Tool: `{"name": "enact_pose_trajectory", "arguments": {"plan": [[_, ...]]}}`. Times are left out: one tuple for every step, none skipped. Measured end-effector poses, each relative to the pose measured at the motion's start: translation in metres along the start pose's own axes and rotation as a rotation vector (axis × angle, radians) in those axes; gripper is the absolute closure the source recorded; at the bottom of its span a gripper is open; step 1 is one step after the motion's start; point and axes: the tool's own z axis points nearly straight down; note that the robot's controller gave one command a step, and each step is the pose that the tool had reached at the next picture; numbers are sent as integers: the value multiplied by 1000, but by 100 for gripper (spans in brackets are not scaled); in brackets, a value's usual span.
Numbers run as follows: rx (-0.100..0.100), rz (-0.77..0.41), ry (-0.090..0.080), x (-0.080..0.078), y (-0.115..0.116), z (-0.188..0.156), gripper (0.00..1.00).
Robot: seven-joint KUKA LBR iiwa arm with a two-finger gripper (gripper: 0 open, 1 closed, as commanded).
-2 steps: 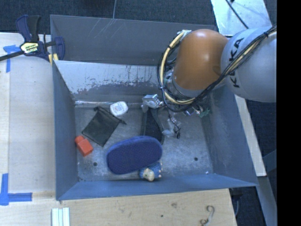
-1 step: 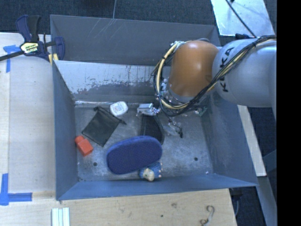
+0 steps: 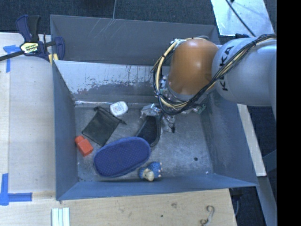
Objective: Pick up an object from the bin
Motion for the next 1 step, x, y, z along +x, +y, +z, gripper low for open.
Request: {"name": "enact_pose_trajectory", "arguments": {"plan": [[-1,63,8,-3,0,1,100]]}}
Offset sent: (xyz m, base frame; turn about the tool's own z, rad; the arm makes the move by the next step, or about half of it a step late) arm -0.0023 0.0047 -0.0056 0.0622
